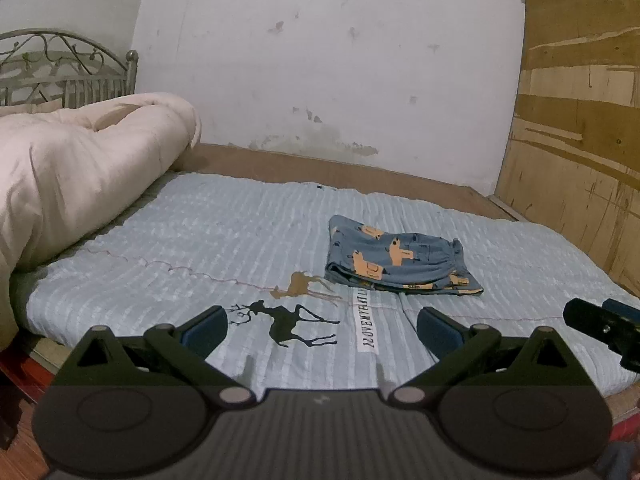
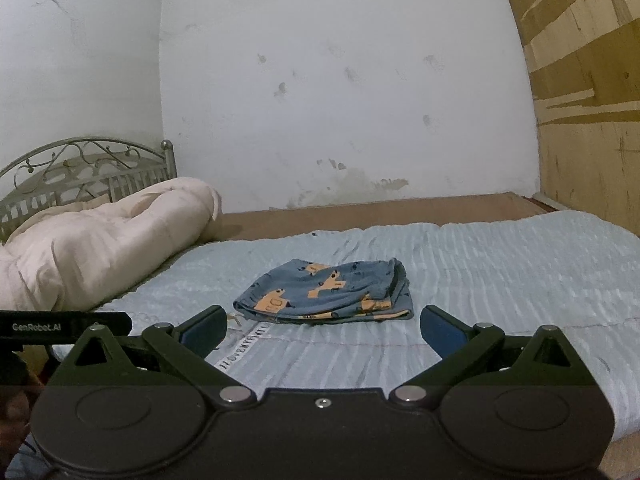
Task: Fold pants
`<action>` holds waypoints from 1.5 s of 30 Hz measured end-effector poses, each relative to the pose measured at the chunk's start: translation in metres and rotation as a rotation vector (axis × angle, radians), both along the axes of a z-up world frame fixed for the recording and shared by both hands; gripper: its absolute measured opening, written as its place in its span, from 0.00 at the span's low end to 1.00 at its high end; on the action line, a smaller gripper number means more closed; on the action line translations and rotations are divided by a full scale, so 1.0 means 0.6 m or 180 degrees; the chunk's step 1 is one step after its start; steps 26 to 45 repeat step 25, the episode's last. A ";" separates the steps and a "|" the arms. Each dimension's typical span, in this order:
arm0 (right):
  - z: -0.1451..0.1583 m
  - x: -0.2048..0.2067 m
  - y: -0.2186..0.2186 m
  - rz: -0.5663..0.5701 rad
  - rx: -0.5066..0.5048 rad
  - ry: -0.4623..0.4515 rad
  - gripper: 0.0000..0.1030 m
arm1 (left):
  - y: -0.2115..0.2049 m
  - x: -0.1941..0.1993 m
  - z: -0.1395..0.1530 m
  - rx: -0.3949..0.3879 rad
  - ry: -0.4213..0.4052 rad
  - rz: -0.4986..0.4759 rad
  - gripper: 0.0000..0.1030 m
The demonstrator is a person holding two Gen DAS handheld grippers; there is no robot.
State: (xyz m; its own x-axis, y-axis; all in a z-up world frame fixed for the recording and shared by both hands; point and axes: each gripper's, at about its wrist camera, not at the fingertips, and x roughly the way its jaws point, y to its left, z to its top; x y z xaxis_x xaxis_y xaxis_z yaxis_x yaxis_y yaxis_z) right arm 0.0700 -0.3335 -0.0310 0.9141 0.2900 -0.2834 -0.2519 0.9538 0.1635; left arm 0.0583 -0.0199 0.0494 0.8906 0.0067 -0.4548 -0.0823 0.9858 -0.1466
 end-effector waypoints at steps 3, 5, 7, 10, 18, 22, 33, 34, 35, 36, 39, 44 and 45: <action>-0.003 0.002 0.000 0.0000 -0.0001 0.0016 0.99 | 0.000 0.002 -0.002 0.0000 0.0017 -0.0009 0.99; -0.005 0.004 -0.001 0.0002 -0.0002 0.0028 0.99 | -0.001 0.002 -0.004 -0.0004 0.0025 -0.0014 0.99; -0.007 0.005 -0.001 0.0002 -0.0006 0.0037 0.99 | -0.001 0.003 -0.005 -0.0003 0.0030 -0.0023 0.99; -0.008 0.009 0.000 0.0002 -0.0006 0.0051 0.99 | -0.002 0.004 -0.006 -0.0004 0.0040 -0.0026 0.99; -0.013 0.014 0.001 0.0006 -0.0018 0.0080 0.99 | -0.004 0.002 -0.006 0.0030 -0.0043 0.0019 0.99; -0.017 0.016 0.000 0.0014 -0.0018 0.0098 0.99 | -0.003 0.004 -0.007 0.0023 -0.0052 0.0029 0.99; -0.021 0.018 0.000 0.0019 -0.0012 0.0114 0.99 | -0.002 0.006 -0.008 0.0032 -0.0050 0.0040 0.99; -0.021 0.018 0.000 0.0019 -0.0012 0.0114 0.99 | -0.002 0.006 -0.008 0.0032 -0.0050 0.0040 0.99; -0.021 0.018 0.000 0.0019 -0.0012 0.0114 0.99 | -0.002 0.006 -0.008 0.0032 -0.0050 0.0040 0.99; -0.021 0.018 0.000 0.0019 -0.0012 0.0114 0.99 | -0.002 0.006 -0.008 0.0032 -0.0050 0.0040 0.99; -0.021 0.018 0.000 0.0019 -0.0012 0.0114 0.99 | -0.002 0.006 -0.008 0.0032 -0.0050 0.0040 0.99; -0.021 0.018 0.000 0.0019 -0.0012 0.0114 0.99 | -0.002 0.006 -0.008 0.0032 -0.0050 0.0040 0.99; -0.021 0.018 0.000 0.0019 -0.0012 0.0114 0.99 | -0.002 0.006 -0.008 0.0032 -0.0050 0.0040 0.99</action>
